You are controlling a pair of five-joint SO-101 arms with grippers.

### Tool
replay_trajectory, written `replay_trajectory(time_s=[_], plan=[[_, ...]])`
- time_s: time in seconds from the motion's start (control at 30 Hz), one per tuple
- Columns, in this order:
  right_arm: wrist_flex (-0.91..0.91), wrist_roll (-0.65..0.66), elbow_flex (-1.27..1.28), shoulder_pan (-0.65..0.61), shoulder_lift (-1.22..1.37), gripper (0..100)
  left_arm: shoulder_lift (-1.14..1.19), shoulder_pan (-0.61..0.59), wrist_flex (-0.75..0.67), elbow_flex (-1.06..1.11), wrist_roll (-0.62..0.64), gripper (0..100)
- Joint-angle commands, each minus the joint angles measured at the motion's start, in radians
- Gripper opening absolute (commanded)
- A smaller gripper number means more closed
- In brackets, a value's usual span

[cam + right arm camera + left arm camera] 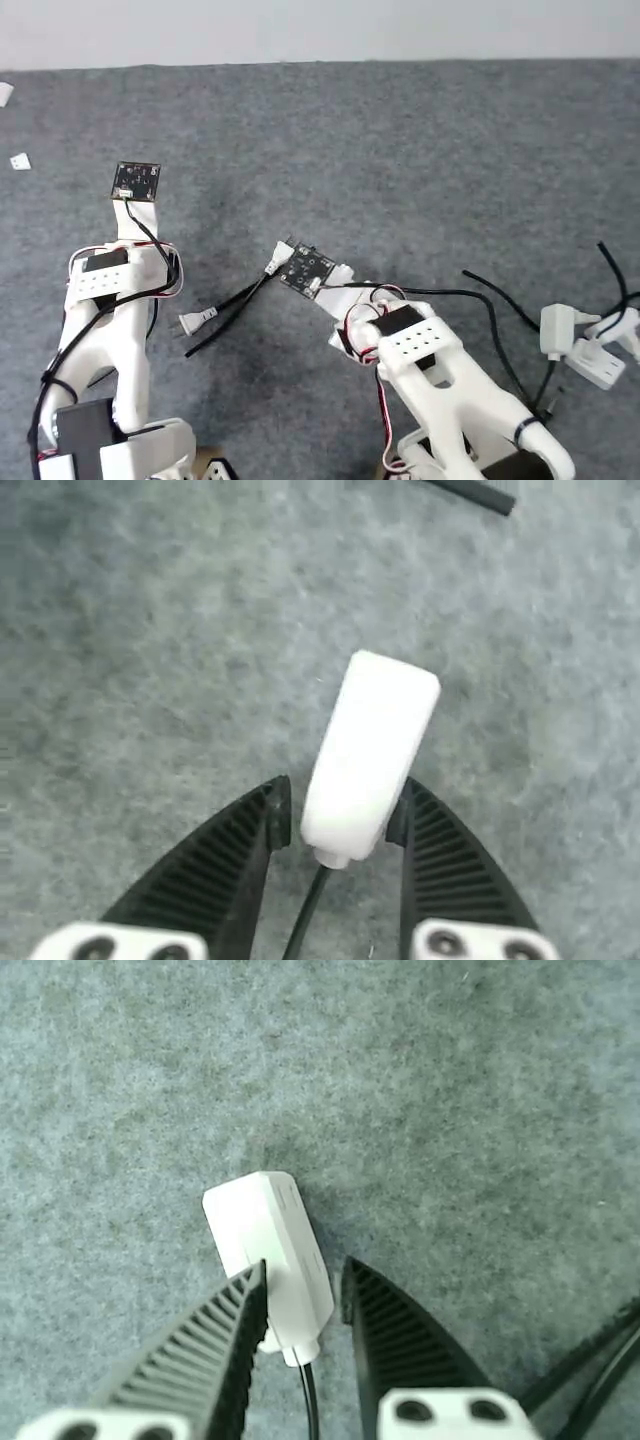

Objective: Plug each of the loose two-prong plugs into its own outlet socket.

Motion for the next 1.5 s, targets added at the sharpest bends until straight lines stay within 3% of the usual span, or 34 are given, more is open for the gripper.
replay_trajectory(time_s=[0.0, 0.07, 0.23, 0.4, 0.6, 0.7, 0.77, 0.9, 1.0, 1.33, 1.47], plan=[[-0.031, 0.003, -0.049, 0.050, 0.004, 5.3, -0.005, 0.005, -0.002, -0.033, -0.008, 12], [-0.054, 0.002, -0.052, 0.093, 0.002, 0.2, -0.005, 0.005, -0.002, -0.033, -0.008, 12], [0.036, -0.140, -0.130, 0.101, -0.008, 1.0, -0.005, 0.005, -0.002, -0.033, -0.008, 12], [0.216, -0.325, -0.255, -0.044, 0.004, 0.9, -0.005, 0.006, -0.003, -0.033, -0.008, 12], [0.243, -0.485, -0.259, -0.265, 0.041, 1.3, -0.005, 0.006, -0.003, -0.033, -0.008, 12], [0.177, -0.486, -0.262, -0.280, 0.143, 2.5, -0.005, 0.006, -0.003, -0.033, -0.008, 12], [0.130, -0.459, -0.270, -0.226, 0.223, 7.3, -0.005, 0.006, -0.003, -0.033, -0.008, 12], [0.236, -0.442, -0.394, -0.185, 0.332, 19.5, -0.005, 0.006, -0.003, -0.033, -0.008, 12], [0.240, -0.440, -0.420, -0.160, 0.369, 21.2, -0.005, 0.006, -0.003, -0.033, -0.008, 12], [0.289, -0.339, -0.436, -0.125, 0.194, 17.3, -0.005, 0.006, -0.003, -0.033, -0.008, 12], [0.314, -0.321, -0.434, -0.081, 0.104, 23.7, -0.005, 0.006, -0.003, -0.033, -0.008, 12]])
